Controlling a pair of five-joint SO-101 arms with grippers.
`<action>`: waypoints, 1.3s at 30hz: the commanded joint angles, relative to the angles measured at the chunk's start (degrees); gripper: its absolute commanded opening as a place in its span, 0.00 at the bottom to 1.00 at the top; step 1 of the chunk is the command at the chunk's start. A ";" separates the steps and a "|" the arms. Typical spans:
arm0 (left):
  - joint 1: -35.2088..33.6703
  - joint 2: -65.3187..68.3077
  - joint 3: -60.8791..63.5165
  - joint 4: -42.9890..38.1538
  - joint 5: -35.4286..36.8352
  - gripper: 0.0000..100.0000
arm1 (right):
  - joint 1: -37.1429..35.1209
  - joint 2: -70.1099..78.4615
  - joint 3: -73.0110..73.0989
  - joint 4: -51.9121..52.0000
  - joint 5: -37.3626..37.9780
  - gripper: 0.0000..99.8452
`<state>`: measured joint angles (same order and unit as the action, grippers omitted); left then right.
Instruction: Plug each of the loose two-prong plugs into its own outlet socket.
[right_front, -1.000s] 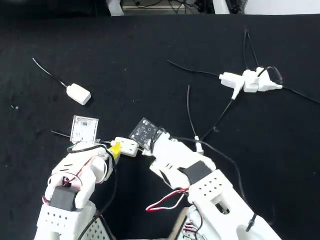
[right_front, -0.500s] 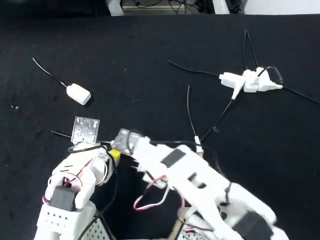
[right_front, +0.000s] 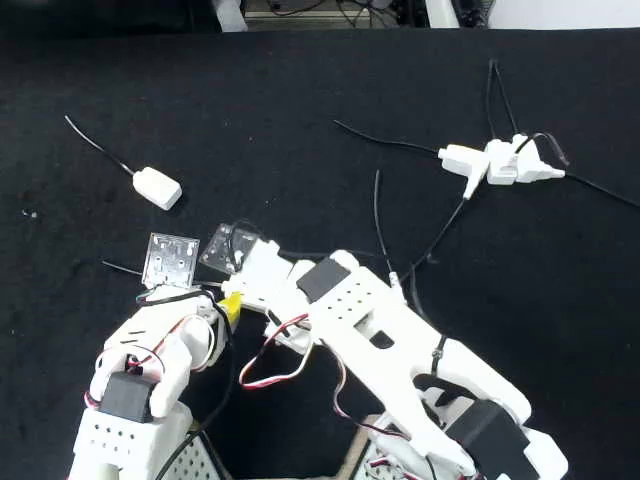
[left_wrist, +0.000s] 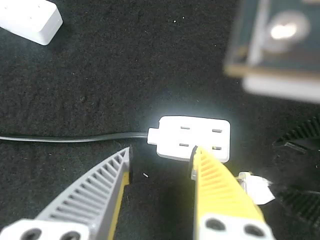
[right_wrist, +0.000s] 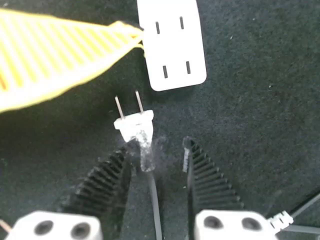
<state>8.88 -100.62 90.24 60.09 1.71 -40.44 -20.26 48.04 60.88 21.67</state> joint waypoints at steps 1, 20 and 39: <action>0.22 -0.18 -1.27 0.44 -0.09 0.21 | -0.70 1.98 -1.10 -2.55 -0.35 0.12; 0.13 -0.26 -1.27 0.44 -0.09 0.21 | -1.32 6.64 1.19 -5.80 -0.26 0.12; -27.91 -0.35 -6.64 0.00 7.30 0.21 | -6.51 4.79 6.55 -10.64 1.32 0.11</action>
<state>-18.02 -100.62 87.16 60.09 8.31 -46.07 -13.85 54.73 51.21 21.67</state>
